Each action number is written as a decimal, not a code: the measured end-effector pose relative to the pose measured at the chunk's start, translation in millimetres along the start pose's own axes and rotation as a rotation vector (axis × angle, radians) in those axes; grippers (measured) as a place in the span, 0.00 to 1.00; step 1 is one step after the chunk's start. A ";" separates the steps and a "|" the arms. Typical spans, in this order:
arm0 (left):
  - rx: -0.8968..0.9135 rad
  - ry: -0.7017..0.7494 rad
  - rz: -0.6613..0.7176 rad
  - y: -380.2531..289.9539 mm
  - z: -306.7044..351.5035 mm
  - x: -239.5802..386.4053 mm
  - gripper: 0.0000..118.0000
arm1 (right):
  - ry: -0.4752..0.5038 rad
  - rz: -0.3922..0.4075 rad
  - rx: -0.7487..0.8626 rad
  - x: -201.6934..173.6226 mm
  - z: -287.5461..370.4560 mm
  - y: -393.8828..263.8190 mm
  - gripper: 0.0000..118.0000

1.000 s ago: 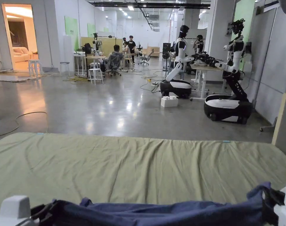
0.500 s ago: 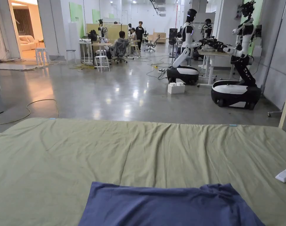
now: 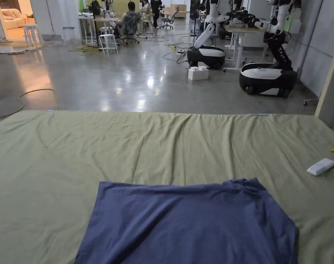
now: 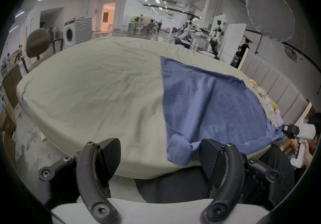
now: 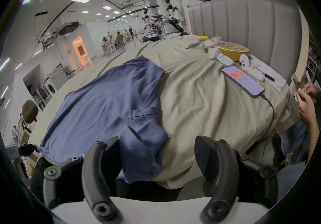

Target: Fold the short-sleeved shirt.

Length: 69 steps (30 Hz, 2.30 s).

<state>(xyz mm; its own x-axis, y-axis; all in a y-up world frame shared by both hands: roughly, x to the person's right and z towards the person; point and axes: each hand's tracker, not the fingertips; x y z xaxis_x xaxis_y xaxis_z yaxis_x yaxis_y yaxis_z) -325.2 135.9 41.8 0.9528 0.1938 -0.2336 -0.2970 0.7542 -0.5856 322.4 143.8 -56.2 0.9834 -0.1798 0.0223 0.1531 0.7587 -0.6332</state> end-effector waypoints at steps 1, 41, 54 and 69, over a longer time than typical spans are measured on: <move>0.019 0.041 0.001 3.5 7.7 -0.7 0.79 | -0.014 -0.001 0.007 2.0 5.1 1.3 0.71; 0.539 -0.074 -0.259 99.3 163.4 131.3 0.00 | 0.222 0.228 0.471 -145.1 133.5 70.9 0.00; 0.461 -0.081 -0.120 90.9 135.1 87.2 0.00 | 0.219 0.210 0.434 -141.9 129.6 69.1 0.00; -0.041 -0.137 0.007 20.4 33.1 25.9 0.53 | 0.207 0.145 0.321 -133.2 113.8 56.9 0.00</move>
<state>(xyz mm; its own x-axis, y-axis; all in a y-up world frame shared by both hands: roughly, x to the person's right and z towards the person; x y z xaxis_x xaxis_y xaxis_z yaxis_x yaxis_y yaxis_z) -304.5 177.1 49.5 0.9495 0.2852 -0.1312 -0.3034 0.7265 -0.6165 211.1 282.1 -7.2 0.9619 -0.1534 -0.2264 0.0685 0.9366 -0.3436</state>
